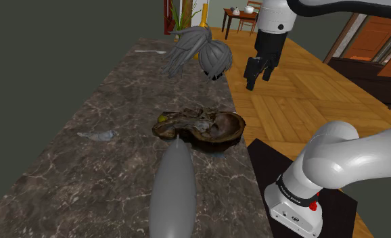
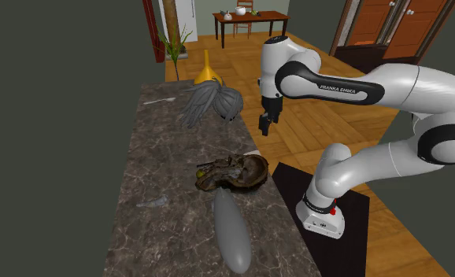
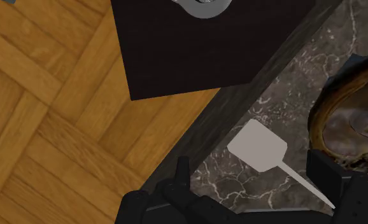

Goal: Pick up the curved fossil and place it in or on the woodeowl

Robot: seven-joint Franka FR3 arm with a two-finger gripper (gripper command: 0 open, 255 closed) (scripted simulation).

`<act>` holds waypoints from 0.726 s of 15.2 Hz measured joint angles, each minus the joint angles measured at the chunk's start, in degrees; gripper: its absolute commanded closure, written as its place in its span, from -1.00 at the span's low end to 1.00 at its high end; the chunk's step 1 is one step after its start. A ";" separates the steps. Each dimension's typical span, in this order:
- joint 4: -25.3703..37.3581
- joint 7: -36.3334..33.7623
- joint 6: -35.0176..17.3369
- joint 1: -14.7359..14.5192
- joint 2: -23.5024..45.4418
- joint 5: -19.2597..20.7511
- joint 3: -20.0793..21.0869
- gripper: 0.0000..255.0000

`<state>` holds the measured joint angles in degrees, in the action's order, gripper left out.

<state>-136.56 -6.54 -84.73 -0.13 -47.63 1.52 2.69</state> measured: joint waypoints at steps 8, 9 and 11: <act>2.39 0.38 -7.46 -3.22 9.59 -3.75 2.66 -1.00; 3.67 0.34 -8.46 -3.75 11.76 -4.37 3.25 -1.00; 5.16 0.93 -11.06 -4.57 15.72 -5.23 3.92 -1.00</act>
<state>-131.39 -5.61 -95.78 -4.69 -31.91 -3.70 6.61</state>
